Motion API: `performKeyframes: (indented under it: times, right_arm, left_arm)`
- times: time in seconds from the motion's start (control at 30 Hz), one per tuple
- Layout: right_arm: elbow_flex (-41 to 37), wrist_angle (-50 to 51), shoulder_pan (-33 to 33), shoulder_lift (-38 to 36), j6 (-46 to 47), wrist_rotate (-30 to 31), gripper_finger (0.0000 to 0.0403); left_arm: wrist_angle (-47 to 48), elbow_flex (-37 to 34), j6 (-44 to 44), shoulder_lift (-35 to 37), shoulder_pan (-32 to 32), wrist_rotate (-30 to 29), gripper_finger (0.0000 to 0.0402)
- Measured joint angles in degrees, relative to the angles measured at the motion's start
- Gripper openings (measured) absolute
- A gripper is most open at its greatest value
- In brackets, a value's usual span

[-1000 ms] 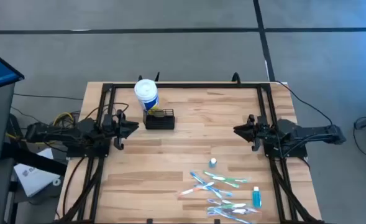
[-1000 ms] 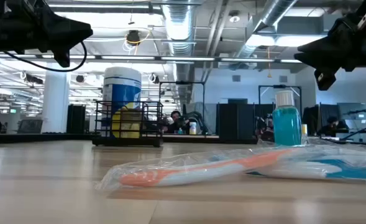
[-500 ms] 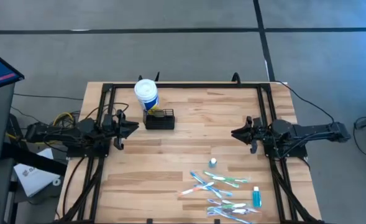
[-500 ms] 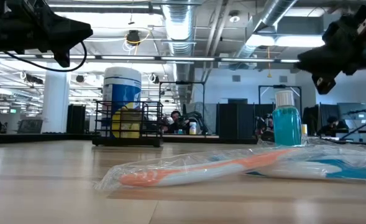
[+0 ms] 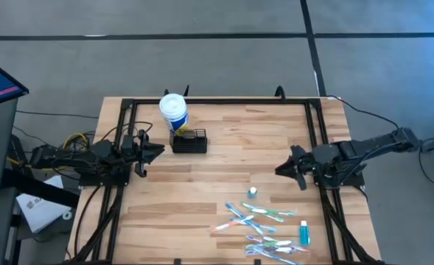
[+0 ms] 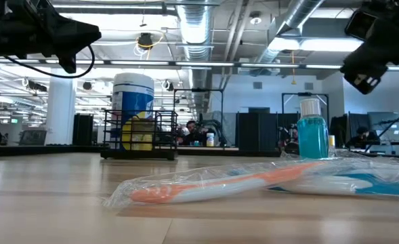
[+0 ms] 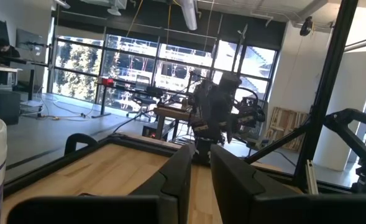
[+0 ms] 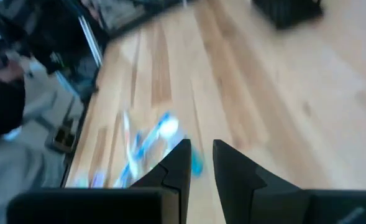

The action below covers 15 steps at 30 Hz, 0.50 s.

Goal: Pick & Place toothbrushing station
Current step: Put the green toothbrush into the wire organizer

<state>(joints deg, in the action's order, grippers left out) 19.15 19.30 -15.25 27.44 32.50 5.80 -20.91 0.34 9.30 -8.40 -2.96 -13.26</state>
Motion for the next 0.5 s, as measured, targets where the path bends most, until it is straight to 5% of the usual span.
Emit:
performKeyframes:
  times: [0.5]
  right_arm:
    - [10.5,11.5,-13.3,20.7,19.5,-0.6,0.0054]
  left_arm:
    - [0.0,0.0,0.2,-0.2,0.0,0.0,0.0057]
